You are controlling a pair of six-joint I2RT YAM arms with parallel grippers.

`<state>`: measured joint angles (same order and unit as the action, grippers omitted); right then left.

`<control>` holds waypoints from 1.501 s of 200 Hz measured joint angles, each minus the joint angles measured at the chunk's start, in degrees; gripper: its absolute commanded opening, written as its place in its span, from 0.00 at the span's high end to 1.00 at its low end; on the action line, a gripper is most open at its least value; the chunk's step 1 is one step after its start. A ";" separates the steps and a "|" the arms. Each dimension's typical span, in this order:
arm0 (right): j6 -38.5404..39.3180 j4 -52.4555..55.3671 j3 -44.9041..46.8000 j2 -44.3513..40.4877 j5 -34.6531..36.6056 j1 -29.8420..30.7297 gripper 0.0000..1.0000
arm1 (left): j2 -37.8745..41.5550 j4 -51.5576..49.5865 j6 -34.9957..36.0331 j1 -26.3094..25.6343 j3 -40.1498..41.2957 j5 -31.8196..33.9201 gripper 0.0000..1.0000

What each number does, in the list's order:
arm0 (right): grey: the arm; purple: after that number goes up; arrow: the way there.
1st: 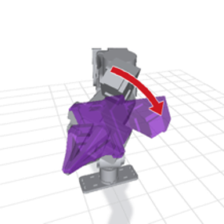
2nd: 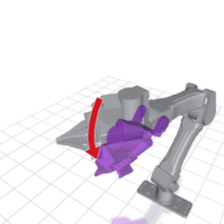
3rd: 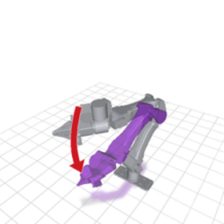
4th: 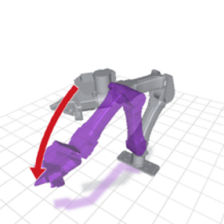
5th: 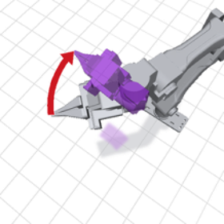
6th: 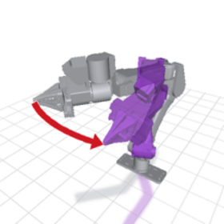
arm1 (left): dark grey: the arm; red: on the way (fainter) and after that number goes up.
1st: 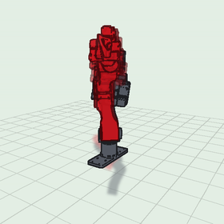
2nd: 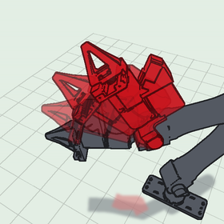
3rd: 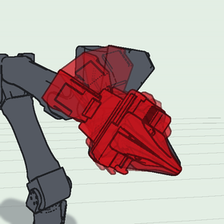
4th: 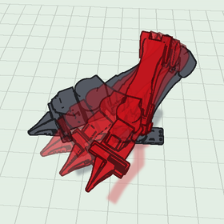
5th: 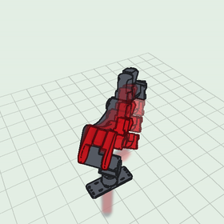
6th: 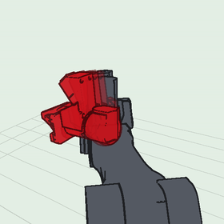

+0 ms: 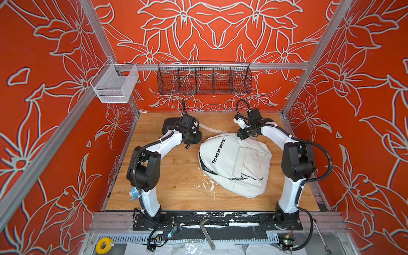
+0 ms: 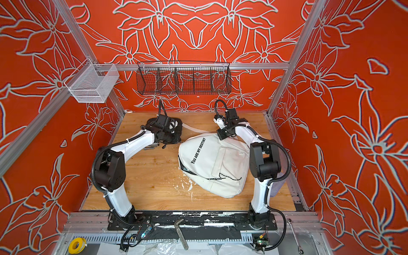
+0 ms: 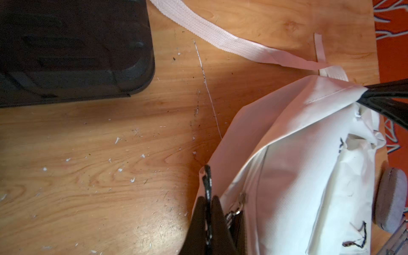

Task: Pack books, pencil case, and school supplies into a backpack
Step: Zip the student bag at the center of the table.

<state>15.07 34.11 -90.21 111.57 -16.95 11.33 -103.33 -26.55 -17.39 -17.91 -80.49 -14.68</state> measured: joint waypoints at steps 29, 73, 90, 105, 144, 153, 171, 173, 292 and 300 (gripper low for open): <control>-3.63 3.78 -3.50 0.37 4.74 -0.15 1.00 | 3.54 -0.13 -0.04 -0.09 -0.02 -0.66 1.00; -3.98 -8.24 10.69 -8.35 -0.98 -1.07 0.66 | 5.49 -1.97 -0.48 -0.50 -3.50 -4.00 1.00; -2.03 -15.67 16.70 -14.62 -6.05 -1.22 0.57 | 5.49 -4.70 0.07 -1.88 -8.04 -4.50 1.00; -0.20 -21.18 18.10 -18.62 -10.86 -1.38 0.54 | 5.42 -6.51 1.09 -3.93 -13.46 -4.61 1.00; 5.33 -27.45 13.53 -22.40 -21.00 -0.72 0.44 | 5.42 -8.87 3.58 -9.05 -26.43 -4.68 1.00; 6.73 -27.56 12.55 -22.67 -22.43 -0.26 0.41 | 5.42 -9.03 4.17 -10.05 -28.22 -4.70 1.00; 8.94 -27.52 11.34 -23.02 -24.61 0.79 0.41 | 5.42 -9.22 5.11 -11.91 -30.36 -4.68 1.00; 9.07 -27.52 11.19 -23.02 -24.76 0.87 0.40 | 5.42 -9.22 5.22 -12.04 -30.49 -4.68 1.00; 22.97 -7.65 -9.01 -18.75 -32.46 1.40 0.32 | -8.72 -23.80 10.12 -16.70 -63.04 -9.51 1.00; 23.61 -5.86 -10.29 -17.90 -32.79 1.40 0.31 | -8.94 -24.20 10.16 -16.70 -63.23 -9.97 1.00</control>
<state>38.68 28.25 -100.51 93.67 -49.74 12.73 -112.27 -50.74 -7.22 -34.61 -143.72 -24.64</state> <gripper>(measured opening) 0.679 0.061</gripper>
